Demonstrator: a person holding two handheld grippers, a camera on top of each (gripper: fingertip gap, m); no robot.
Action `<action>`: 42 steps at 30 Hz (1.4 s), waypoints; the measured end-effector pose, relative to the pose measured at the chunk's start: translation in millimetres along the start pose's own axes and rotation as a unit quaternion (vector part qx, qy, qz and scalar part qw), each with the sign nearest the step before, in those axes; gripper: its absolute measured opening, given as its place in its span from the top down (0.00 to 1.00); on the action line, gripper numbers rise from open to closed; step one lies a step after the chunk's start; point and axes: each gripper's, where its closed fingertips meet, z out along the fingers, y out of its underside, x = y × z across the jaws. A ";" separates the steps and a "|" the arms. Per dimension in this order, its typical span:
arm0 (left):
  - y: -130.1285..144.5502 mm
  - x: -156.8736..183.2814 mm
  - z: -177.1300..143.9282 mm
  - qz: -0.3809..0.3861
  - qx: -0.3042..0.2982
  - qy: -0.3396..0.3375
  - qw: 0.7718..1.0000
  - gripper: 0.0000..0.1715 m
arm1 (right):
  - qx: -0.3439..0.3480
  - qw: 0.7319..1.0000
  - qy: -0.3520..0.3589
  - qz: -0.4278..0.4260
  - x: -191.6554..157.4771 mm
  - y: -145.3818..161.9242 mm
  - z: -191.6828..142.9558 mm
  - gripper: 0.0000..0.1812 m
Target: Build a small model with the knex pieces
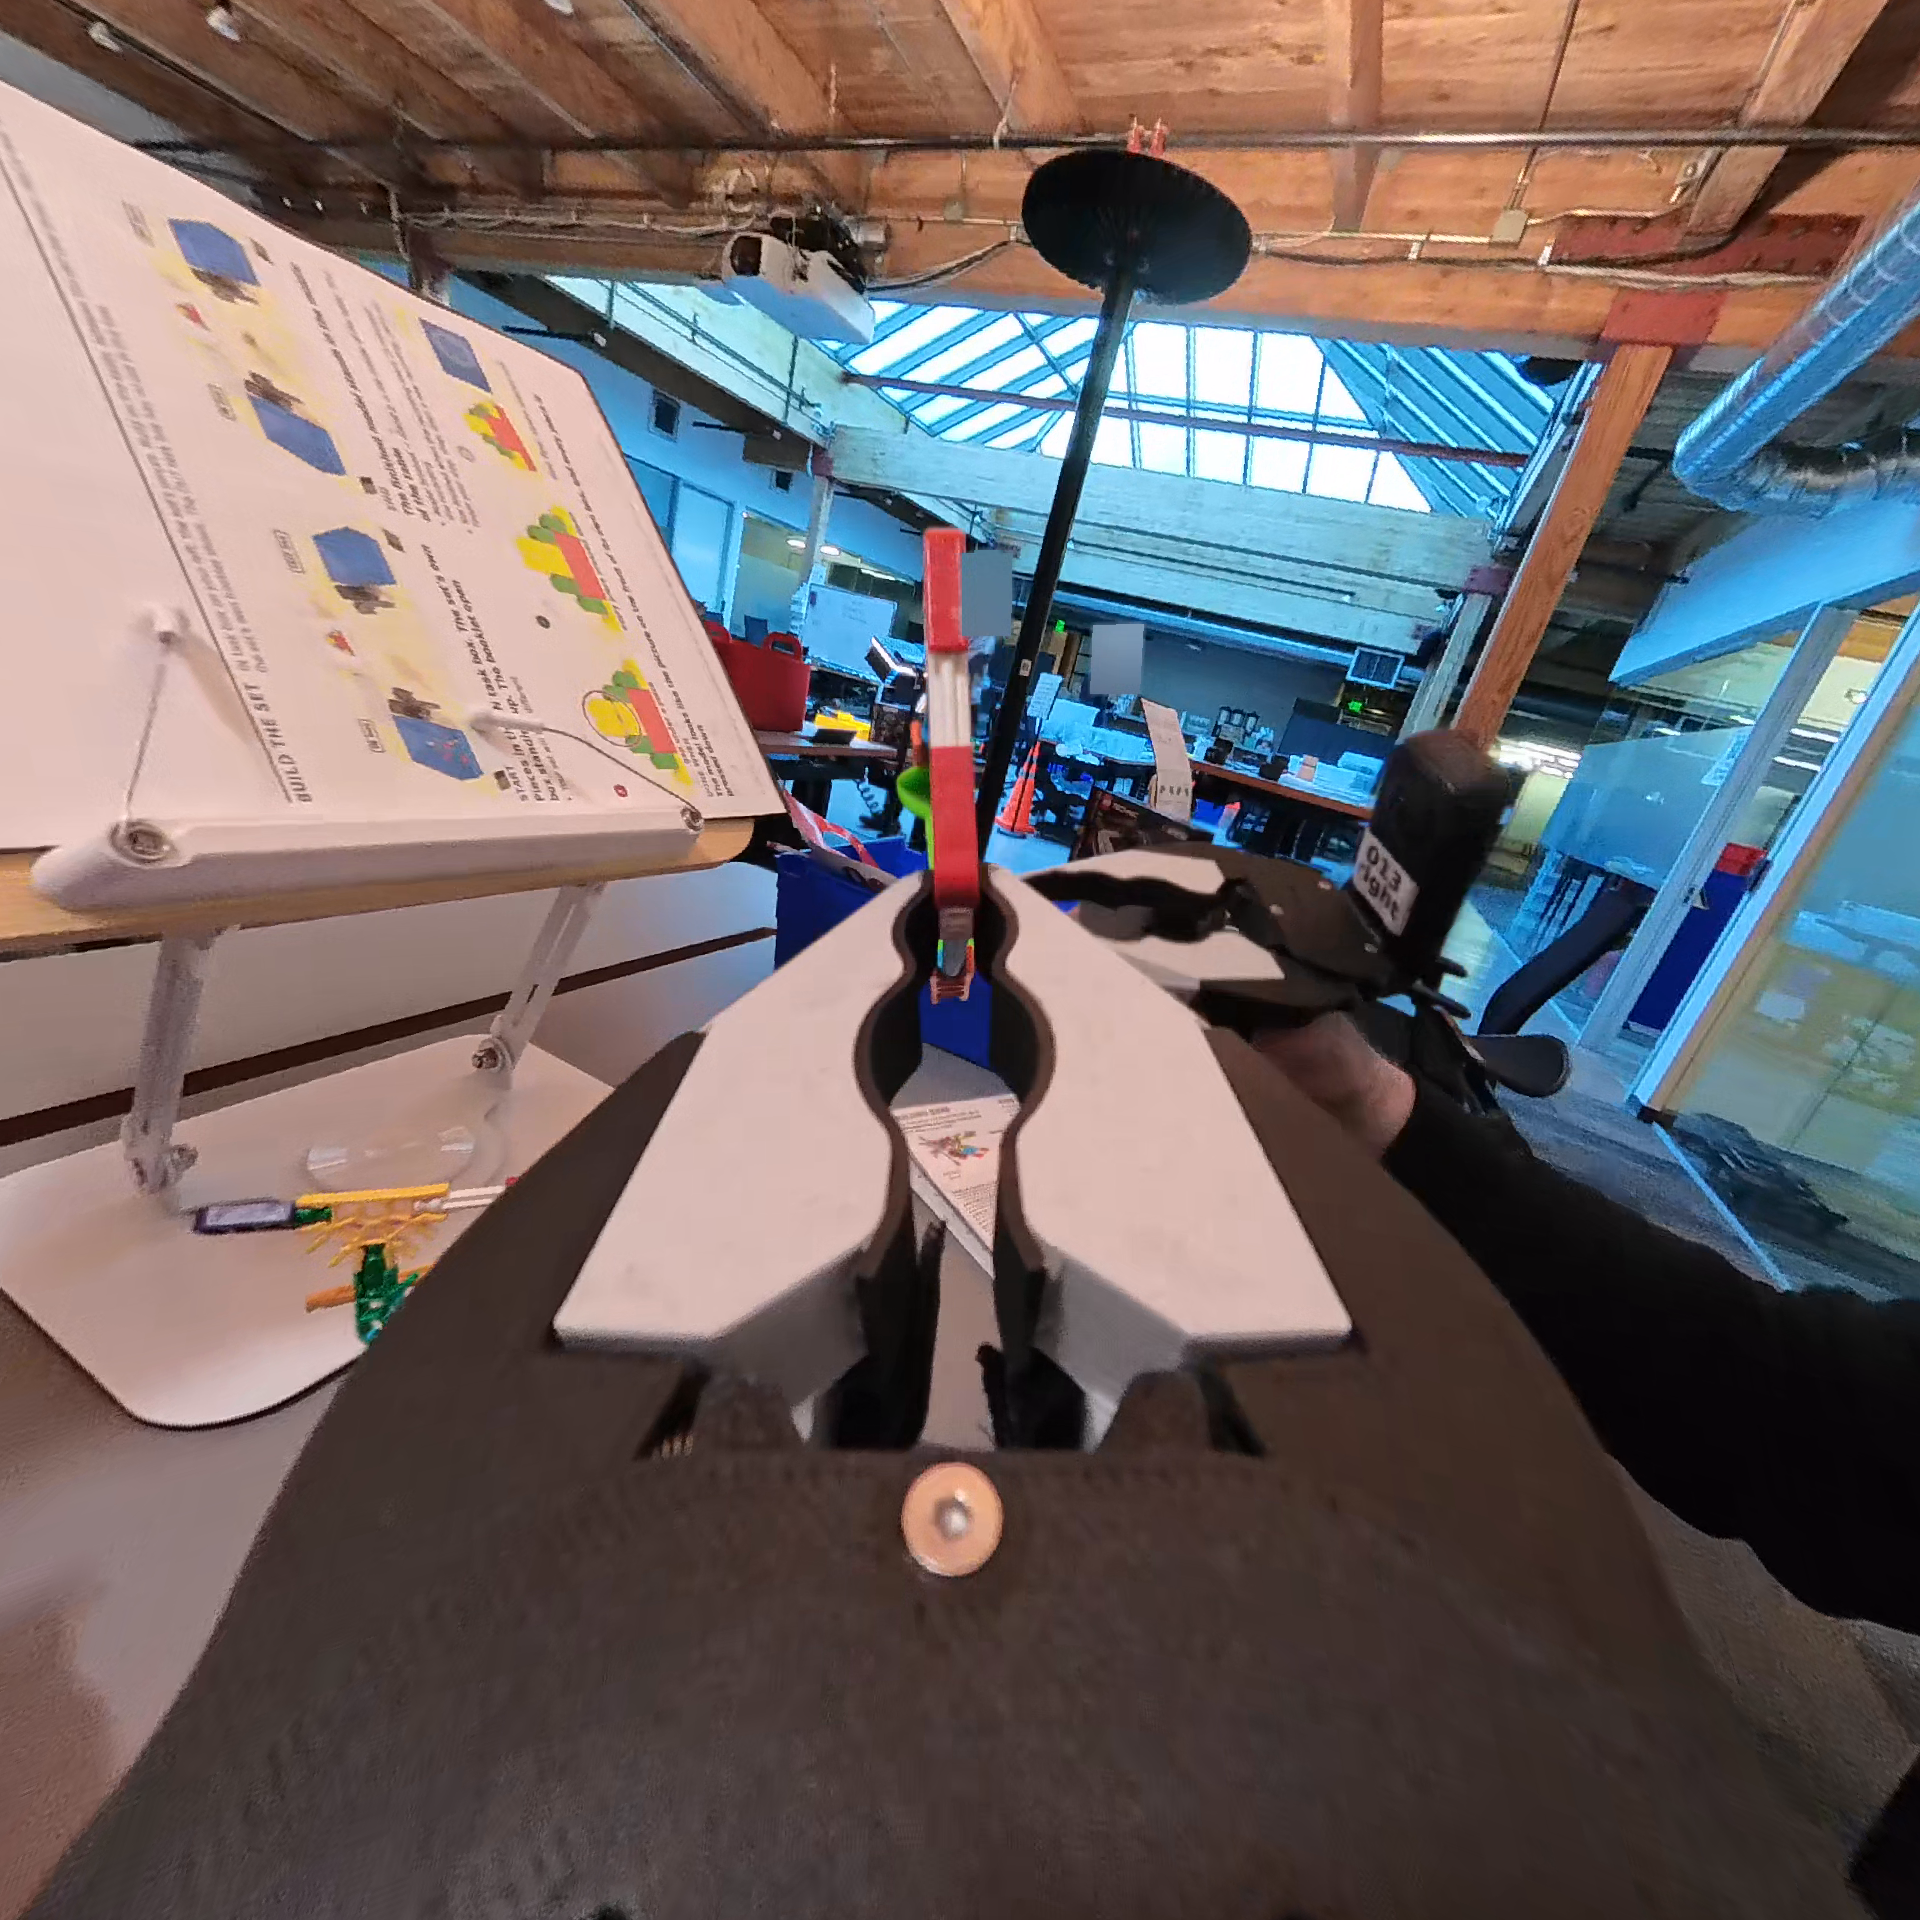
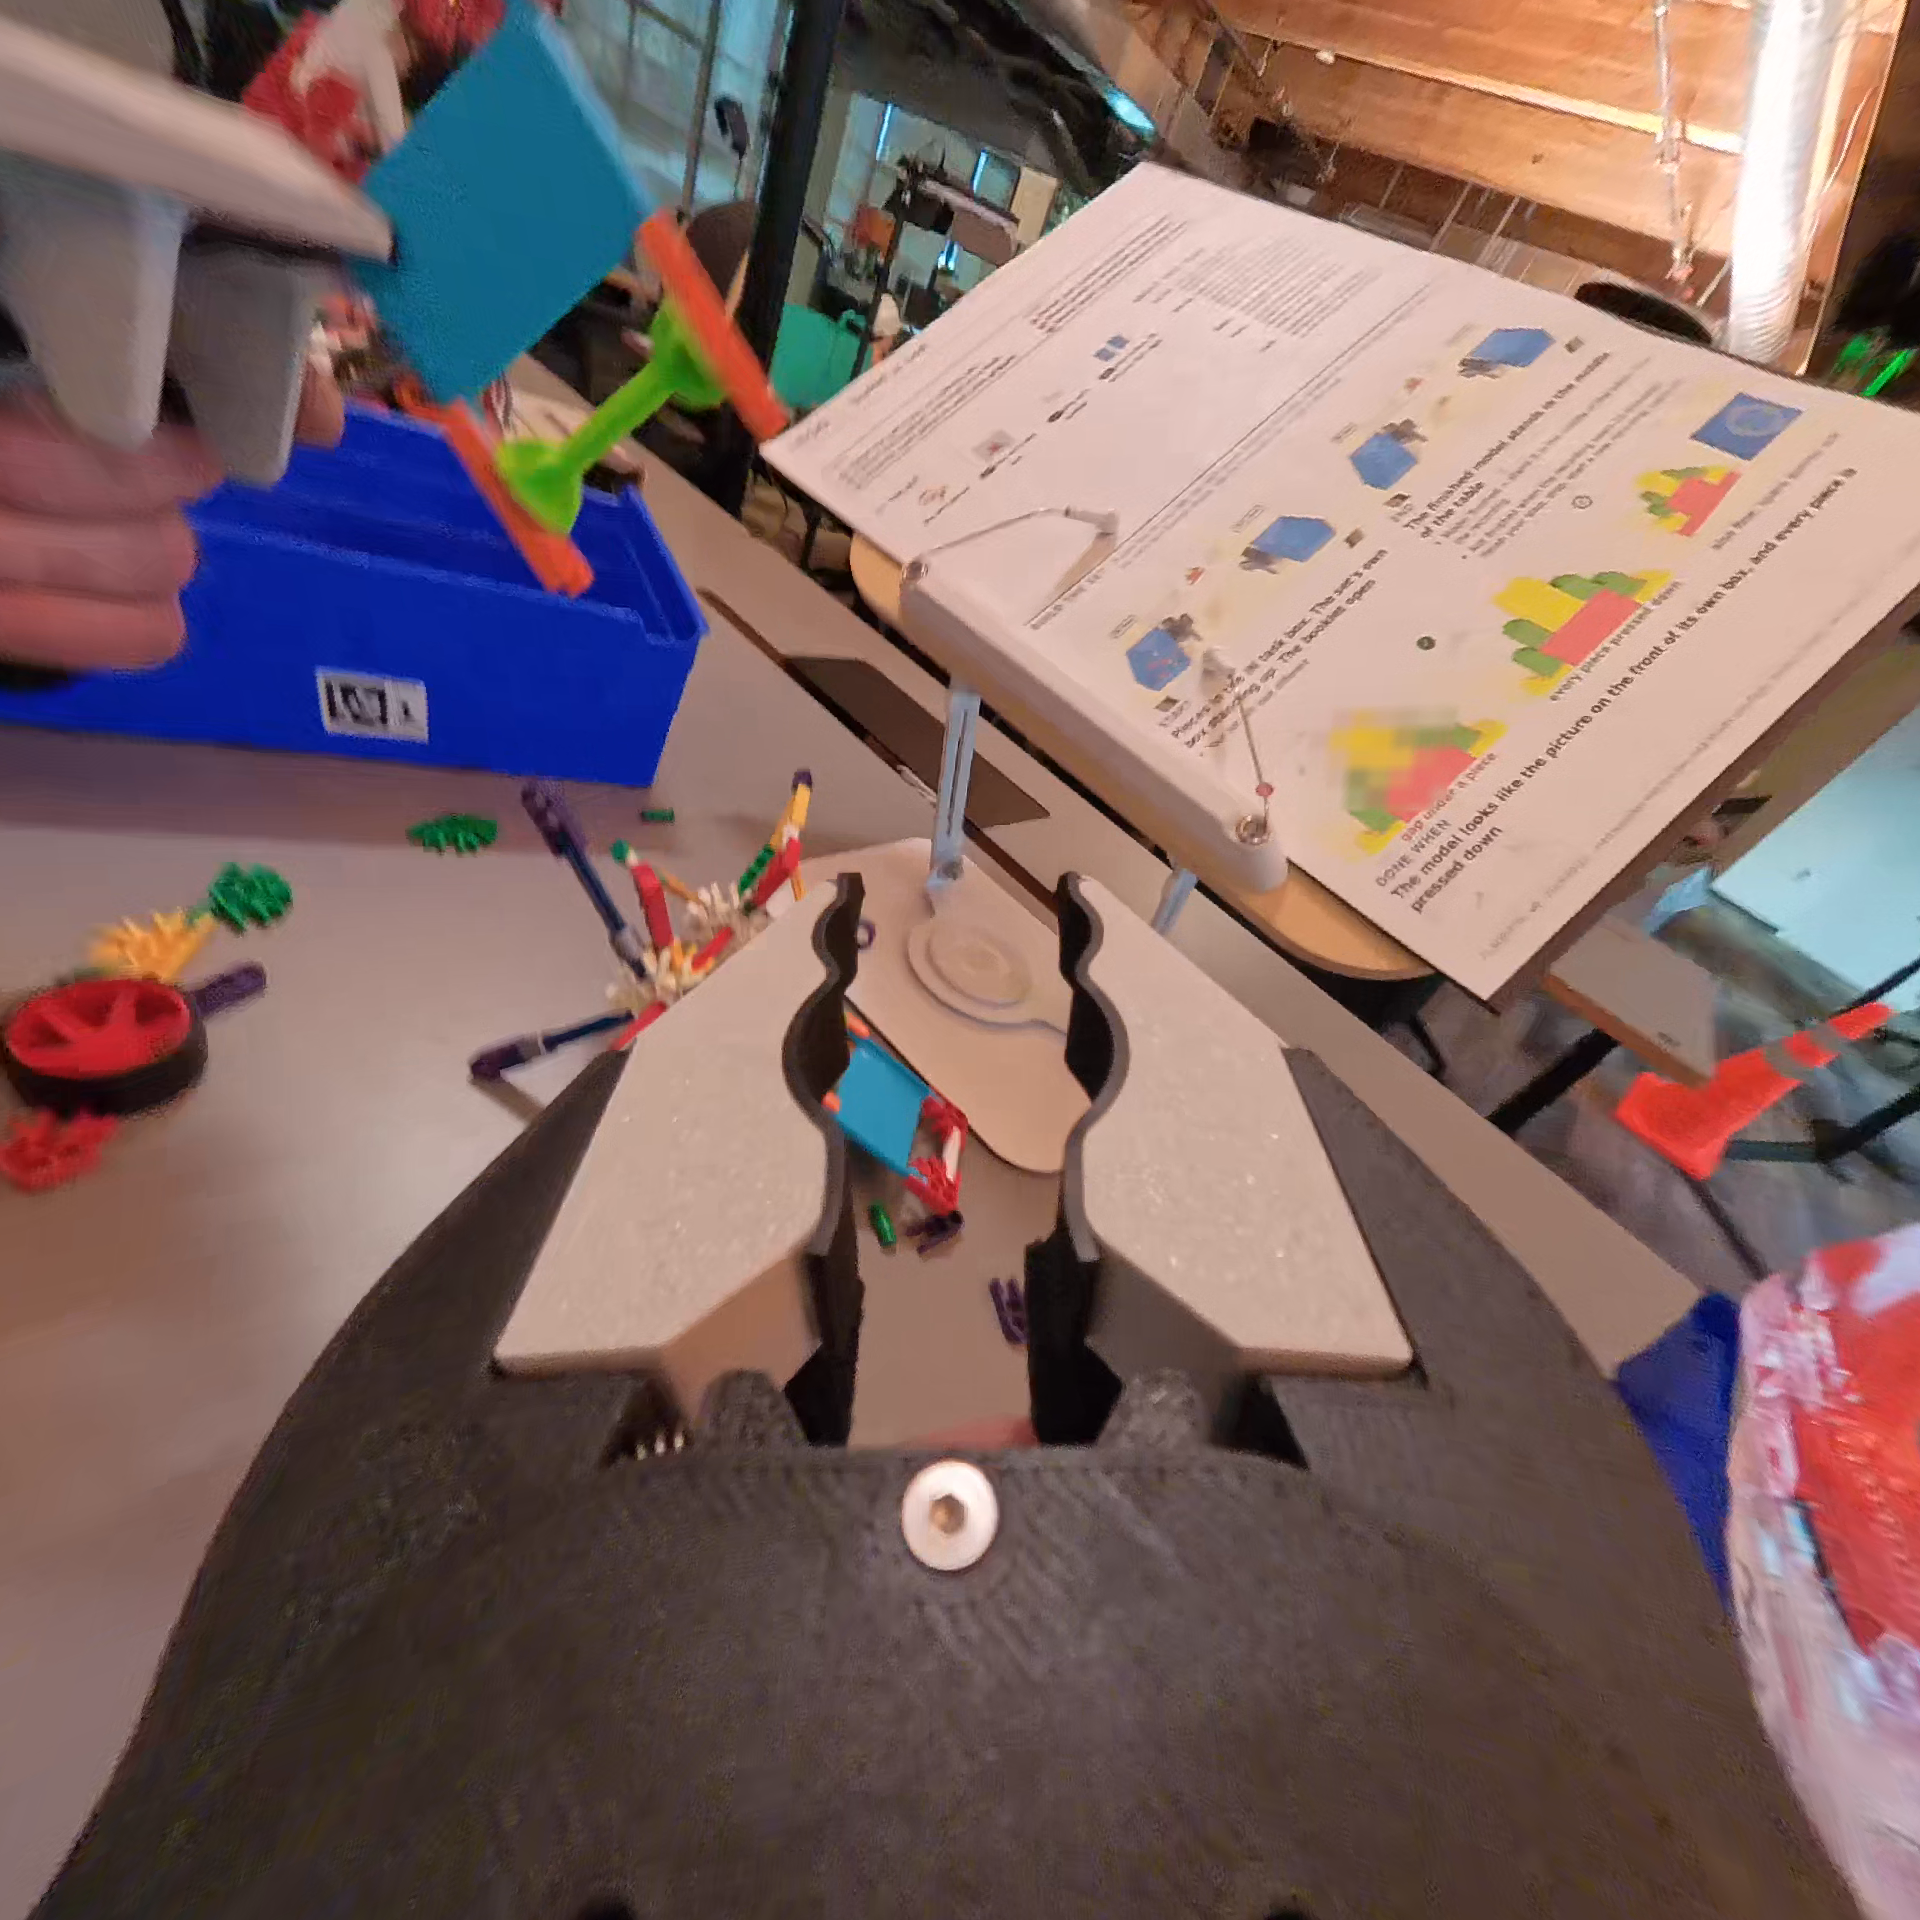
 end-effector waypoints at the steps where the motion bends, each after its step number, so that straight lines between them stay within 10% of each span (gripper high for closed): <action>1: -1.3 -1.8 -2.8 -0.002 0.005 -0.003 1.000 0.98 | 0.008 1.000 -0.003 0.020 4.7 -7.3 1.8 0.80; 10: 10.3 -14.1 -18.1 -0.015 0.005 -0.016 1.000 0.98 | 0.076 0.989 0.055 0.110 62.1 -41.7 22.5 0.81; 25: 30.4 -2.9 -8.8 -0.030 -0.012 0.014 0.999 0.98 | 0.033 0.991 -0.117 0.054 -17.0 -7.1 36.3 0.82; 42: 34.6 -9.8 -8.1 -0.038 -0.007 0.003 0.999 0.98 | 0.038 0.994 -0.076 0.063 4.1 -5.5 32.1 0.83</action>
